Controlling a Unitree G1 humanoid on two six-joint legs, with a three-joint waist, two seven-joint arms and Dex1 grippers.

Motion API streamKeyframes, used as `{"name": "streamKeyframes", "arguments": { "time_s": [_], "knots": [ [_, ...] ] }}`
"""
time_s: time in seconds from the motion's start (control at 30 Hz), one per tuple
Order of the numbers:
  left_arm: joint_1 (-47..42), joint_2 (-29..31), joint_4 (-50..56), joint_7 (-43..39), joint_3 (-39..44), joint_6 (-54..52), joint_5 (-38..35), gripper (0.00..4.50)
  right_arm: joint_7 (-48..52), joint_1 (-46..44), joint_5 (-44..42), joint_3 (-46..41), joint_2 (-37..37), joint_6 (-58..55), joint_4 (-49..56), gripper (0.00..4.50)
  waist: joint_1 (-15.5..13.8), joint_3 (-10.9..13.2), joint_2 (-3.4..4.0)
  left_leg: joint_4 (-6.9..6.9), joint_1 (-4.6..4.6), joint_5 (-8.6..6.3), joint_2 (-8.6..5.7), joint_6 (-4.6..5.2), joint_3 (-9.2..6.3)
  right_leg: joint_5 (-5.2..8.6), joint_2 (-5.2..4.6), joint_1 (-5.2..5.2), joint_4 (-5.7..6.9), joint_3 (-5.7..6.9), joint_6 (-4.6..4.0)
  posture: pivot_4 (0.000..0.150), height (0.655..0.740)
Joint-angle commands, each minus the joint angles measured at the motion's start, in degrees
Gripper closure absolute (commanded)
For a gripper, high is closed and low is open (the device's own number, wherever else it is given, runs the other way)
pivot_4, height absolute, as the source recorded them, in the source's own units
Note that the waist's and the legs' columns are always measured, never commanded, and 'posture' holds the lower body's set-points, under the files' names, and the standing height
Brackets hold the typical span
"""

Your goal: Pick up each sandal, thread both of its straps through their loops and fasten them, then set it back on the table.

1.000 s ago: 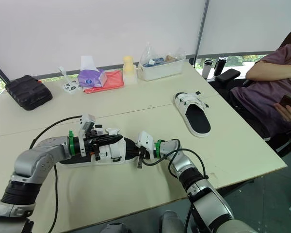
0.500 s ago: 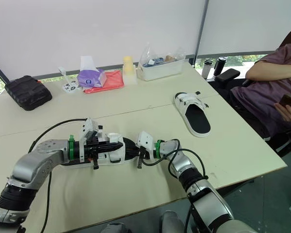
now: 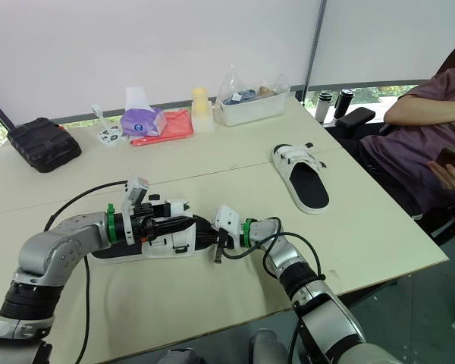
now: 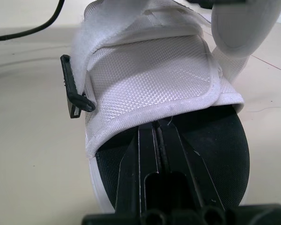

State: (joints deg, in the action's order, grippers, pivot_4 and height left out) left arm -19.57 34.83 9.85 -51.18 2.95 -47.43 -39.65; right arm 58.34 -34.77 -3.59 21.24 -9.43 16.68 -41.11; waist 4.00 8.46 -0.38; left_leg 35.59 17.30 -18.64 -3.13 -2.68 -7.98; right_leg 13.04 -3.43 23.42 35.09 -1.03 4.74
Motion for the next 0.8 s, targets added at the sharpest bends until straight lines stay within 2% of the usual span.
{"name": "streamKeyframes", "arguments": {
  "time_s": [0.03,0.23,0.27,0.33,0.43,0.53,0.67,0.8],
  "knots": [
    [2.13,2.71,3.32,-1.16,3.09,-1.23,-2.34,0.72,-1.55,3.71,6.11,2.85,-1.30,-4.51,-8.95,4.50,0.05,0.00,0.01,0.00,0.00,0.00,0.00,0.00,0.00,0.00,0.00,0.00,0.00,0.00,0.00,0.150,0.7400],
    [5.40,3.55,7.76,-1.05,2.56,-2.74,-4.29,0.72,-1.62,3.50,6.19,2.88,-1.19,-4.43,-9.37,4.50,-0.05,0.01,-0.02,-0.01,0.00,0.00,0.00,0.00,-0.01,0.01,-0.02,0.00,0.00,-0.01,-0.02,0.150,0.7400],
    [5.48,3.30,7.94,-0.72,2.18,-2.54,-4.01,0.95,-1.65,3.45,6.19,2.89,-1.13,-4.41,-9.44,4.50,-0.04,0.01,-0.02,-0.01,0.00,0.00,0.00,-0.01,-0.01,0.01,-0.02,0.00,0.00,0.00,-0.02,0.150,0.7400],
    [5.19,2.68,8.14,-0.02,1.32,-2.06,-3.24,1.58,-1.65,3.38,6.20,2.92,-1.03,-4.44,-9.40,4.50,-0.02,0.01,-0.01,-0.01,0.00,0.00,0.00,-0.01,0.00,0.01,-0.02,0.00,0.00,-0.01,-0.02,0.150,0.7400],
    [4.93,2.48,8.06,0.49,0.44,-1.25,-2.14,3.11,-1.61,3.39,6.18,2.92,-1.05,-4.45,-9.31,4.50,-0.02,0.01,-0.01,-0.01,0.00,0.00,0.00,-0.01,0.00,0.01,-0.02,0.00,0.00,-0.01,-0.02,0.150,0.7400],
    [5.57,4.16,8.02,-1.23,-1.21,0.07,-0.33,4.40,-1.66,3.45,6.21,2.87,-1.19,-4.38,-9.39,4.50,-0.02,0.02,-0.01,-0.01,0.00,0.00,0.00,-0.01,0.00,0.01,-0.01,0.01,0.00,-0.01,-0.02,0.150,0.7400],
    [6.02,5.23,8.03,-2.62,-2.68,3.11,2.15,4.40,-1.55,3.79,6.26,2.89,-1.55,-4.33,-9.18,4.50,-0.02,0.01,-0.01,-0.01,0.00,0.00,0.00,-0.01,0.01,0.02,-0.01,0.01,0.00,-0.01,-0.03,0.150,0.7400],
    [6.86,6.36,7.18,-4.47,-6.32,10.06,8.16,4.40,-1.59,3.70,6.33,2.96,-1.46,-4.34,-9.32,4.50,-0.04,0.01,0.01,-0.01,0.00,-0.01,0.00,-0.01,0.00,0.02,-0.01,0.02,0.00,-0.02,-0.03,0.150,0.7400]
  ]
}}
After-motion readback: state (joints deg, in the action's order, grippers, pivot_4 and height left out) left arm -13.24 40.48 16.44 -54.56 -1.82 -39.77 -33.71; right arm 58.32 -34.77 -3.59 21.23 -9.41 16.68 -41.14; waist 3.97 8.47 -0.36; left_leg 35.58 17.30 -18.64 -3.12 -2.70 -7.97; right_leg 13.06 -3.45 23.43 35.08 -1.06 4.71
